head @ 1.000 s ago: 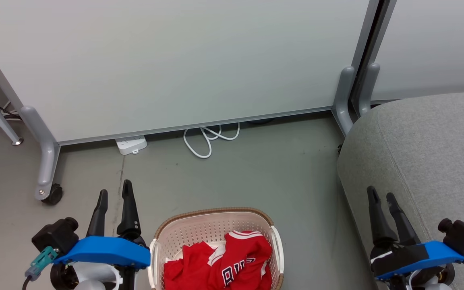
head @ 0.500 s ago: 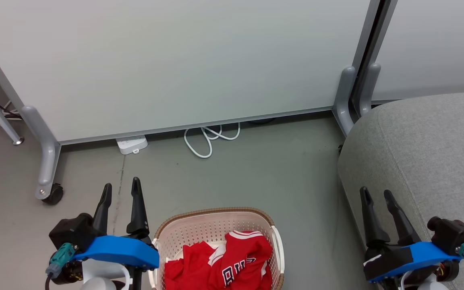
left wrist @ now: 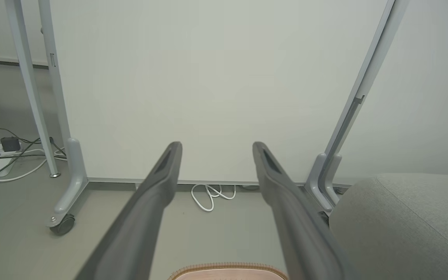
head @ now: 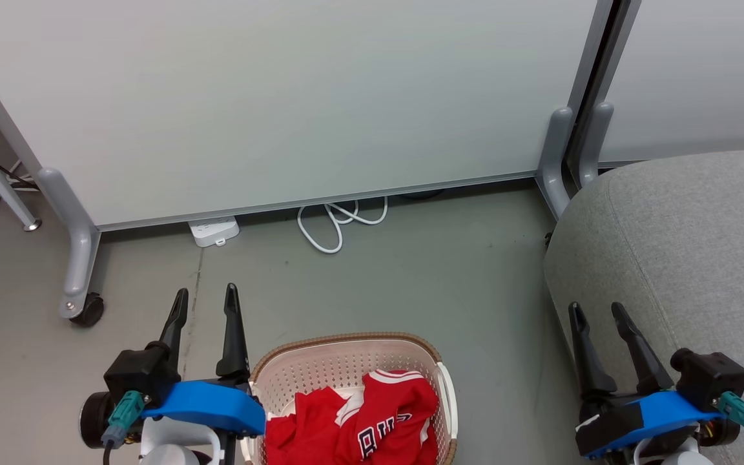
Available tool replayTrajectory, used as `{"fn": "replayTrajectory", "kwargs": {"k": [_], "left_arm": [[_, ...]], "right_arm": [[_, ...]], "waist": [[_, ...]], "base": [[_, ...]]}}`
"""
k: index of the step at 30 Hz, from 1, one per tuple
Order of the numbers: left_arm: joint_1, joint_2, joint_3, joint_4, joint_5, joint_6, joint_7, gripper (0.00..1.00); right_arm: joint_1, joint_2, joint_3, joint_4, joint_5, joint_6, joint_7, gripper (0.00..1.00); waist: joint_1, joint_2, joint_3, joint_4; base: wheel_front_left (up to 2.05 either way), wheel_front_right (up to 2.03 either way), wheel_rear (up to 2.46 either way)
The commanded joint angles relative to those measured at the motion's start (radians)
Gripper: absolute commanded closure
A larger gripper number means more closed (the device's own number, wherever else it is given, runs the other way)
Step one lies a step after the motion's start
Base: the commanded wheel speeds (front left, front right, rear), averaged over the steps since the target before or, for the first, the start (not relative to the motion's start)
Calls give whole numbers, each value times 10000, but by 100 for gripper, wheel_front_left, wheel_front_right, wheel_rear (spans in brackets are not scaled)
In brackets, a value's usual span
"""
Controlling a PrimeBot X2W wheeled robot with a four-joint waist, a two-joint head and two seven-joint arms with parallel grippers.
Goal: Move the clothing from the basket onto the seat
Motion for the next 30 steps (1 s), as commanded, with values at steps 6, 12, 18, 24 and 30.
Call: {"fn": "replayTrajectory", "kwargs": {"k": [6, 12, 18, 24, 30], "left_arm": [[-174, 28, -79, -21, 617, 67, -191, 0], [-147, 18, -90, -4, 1078, 34, -309, 0], [-145, -6, -86, 91, 1417, -100, -427, 0], [-122, -24, -87, 184, 1812, -232, -546, 0], [-152, -40, -64, 309, 2173, -274, -642, 0]], "right_arm": [[-160, -81, 57, -21, -693, 20, -208, 0], [-144, -84, 57, -55, -1158, 22, -327, 0], [-128, -87, 46, -46, -1584, 23, -444, 0], [-114, -89, 20, -19, -1979, 23, -559, 0], [-104, -92, -74, 44, -2293, 25, -662, 0]], "waist": [[0, 0, 3, 7], [0, 0, 14, 14], [0, 0, 32, 28], [0, 0, 33, 36], [0, 0, 22, 56]], "base": [[0, 0, 0], [0, 0, 0], [0, 0, 0], [0, 0, 0], [0, 0, 0]]}}
